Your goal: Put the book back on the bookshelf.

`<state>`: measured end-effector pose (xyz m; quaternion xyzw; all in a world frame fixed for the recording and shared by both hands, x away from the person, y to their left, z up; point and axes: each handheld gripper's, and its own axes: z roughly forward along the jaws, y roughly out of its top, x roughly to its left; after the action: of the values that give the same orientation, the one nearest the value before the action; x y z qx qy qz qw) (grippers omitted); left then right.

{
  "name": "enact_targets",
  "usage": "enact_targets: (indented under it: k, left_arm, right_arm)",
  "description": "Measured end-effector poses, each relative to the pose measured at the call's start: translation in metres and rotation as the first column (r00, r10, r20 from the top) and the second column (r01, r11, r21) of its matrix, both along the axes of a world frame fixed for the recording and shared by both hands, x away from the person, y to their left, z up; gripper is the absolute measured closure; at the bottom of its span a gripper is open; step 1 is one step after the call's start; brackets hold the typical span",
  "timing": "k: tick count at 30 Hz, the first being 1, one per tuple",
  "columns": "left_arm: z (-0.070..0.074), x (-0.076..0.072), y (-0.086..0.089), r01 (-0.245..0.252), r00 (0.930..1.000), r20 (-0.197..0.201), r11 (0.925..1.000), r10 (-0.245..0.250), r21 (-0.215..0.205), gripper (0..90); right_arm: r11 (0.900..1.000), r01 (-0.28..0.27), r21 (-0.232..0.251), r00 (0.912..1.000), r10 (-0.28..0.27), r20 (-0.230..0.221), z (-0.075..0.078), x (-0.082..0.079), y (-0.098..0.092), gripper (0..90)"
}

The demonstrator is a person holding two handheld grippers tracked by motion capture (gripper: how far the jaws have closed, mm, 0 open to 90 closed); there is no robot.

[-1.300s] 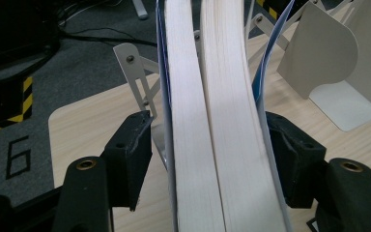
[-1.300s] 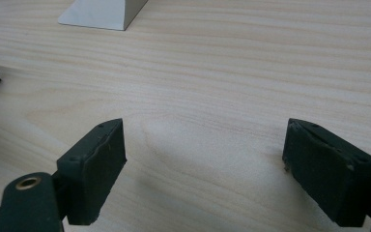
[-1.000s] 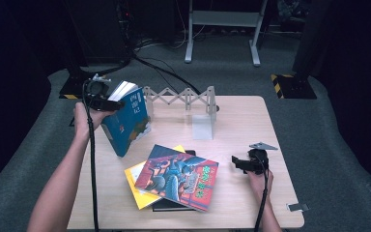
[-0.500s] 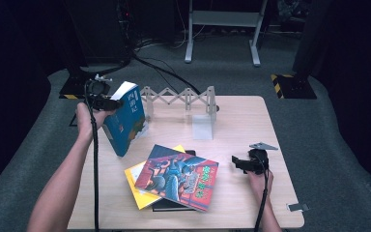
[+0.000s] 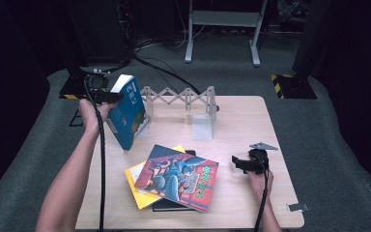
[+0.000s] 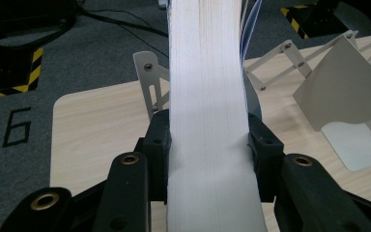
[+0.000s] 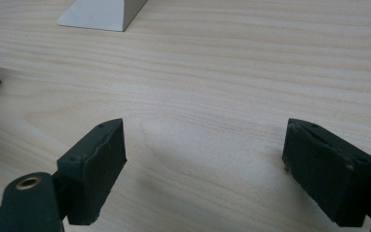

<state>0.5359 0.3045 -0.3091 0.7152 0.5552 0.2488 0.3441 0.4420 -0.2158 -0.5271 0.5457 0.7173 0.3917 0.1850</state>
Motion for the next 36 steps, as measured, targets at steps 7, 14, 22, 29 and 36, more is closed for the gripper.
enact_targets:
  k: [7, 14, 22, 29, 36]
  left_arm:
    - [0.0, 0.009, -0.008, -0.07, 0.9971, 0.029, 0.9973, 0.07, -0.021, 61.5]
    - [-0.003, 0.015, -0.009, -0.159, 0.9868, 0.027, 0.9863, 0.16, -0.046, 61.4]
    - [-0.006, 0.017, -0.005, -0.221, 0.9746, 0.023, 0.9736, 0.223, -0.056, 61.3]
    - [-0.006, 0.024, -0.007, -0.244, 0.9696, 0.003, 0.9692, 0.245, -0.031, 60.2]
    - [-0.001, 0.022, -0.006, -0.249, 0.9683, 0.023, 0.9686, 0.249, -0.002, 50.1]
  right_arm:
    - [1.0, 0.001, 0.003, 1.0, -0.001, 0.0, 0.0, 0.0, 0.0, 14.8]
    - [1.0, 0.003, 0.003, 1.0, -0.003, 0.0, 0.0, 0.0, 0.0, 14.9]
    - [1.0, 0.0, 0.001, 1.0, 0.0, 0.0, 0.0, 0.0, 0.0, 14.9]
    - [1.0, 0.004, 0.003, 1.0, -0.004, -0.003, 0.0, 0.0, 0.0, 14.8]
    - [1.0, 0.003, 0.007, 1.0, -0.003, -0.001, 0.0, 0.0, 0.0, 14.8]
